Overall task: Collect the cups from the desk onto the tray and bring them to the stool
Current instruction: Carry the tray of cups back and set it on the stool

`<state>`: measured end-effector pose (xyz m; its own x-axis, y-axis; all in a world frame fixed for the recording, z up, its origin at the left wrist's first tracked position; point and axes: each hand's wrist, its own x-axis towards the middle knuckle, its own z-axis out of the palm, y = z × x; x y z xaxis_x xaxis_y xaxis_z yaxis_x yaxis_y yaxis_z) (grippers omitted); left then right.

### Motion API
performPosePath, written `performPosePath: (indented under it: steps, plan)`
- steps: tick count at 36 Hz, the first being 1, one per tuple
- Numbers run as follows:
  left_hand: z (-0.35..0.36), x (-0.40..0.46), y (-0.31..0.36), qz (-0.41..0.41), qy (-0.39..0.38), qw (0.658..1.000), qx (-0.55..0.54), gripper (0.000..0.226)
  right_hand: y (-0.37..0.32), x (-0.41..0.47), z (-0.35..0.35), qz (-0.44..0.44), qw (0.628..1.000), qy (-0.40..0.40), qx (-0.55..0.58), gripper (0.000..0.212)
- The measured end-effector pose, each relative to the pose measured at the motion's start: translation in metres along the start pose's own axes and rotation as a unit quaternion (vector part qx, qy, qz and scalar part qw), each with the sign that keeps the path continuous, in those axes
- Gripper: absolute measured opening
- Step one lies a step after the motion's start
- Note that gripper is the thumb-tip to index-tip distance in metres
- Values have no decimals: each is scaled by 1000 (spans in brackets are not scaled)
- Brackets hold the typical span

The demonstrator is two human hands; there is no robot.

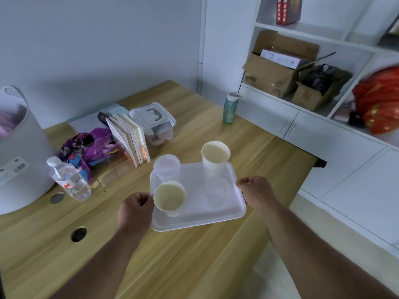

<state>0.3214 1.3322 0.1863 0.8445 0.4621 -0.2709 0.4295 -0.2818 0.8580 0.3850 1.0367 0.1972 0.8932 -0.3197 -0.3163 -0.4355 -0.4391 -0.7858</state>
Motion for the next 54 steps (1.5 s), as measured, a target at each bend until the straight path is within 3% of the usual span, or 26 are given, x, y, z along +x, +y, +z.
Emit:
performPosePath:
  steps: [21,25,30,37,40,45,54]
  plan:
    - [134,-96,54,106,-192,975,38,16,132,-86,-176,105,973,171,115,26]
    - [164,-134,64,129,-221,965,55,17,166,-107,-214,115,962,202,141,38]
    - [200,-191,75,158,-251,953,67,17,212,-138,-262,127,950,233,163,26]
    - [251,-277,81,176,-284,940,68,21,281,-185,-333,134,935,265,194,44]
    - [272,-314,83,179,-300,934,71,21,310,-203,-363,141,929,281,196,31]
    - [314,-385,86,203,-319,922,80,24,361,-238,-420,147,918,306,203,39]
    - [389,-497,90,234,-380,891,91,18,445,-297,-509,170,895,355,208,25]
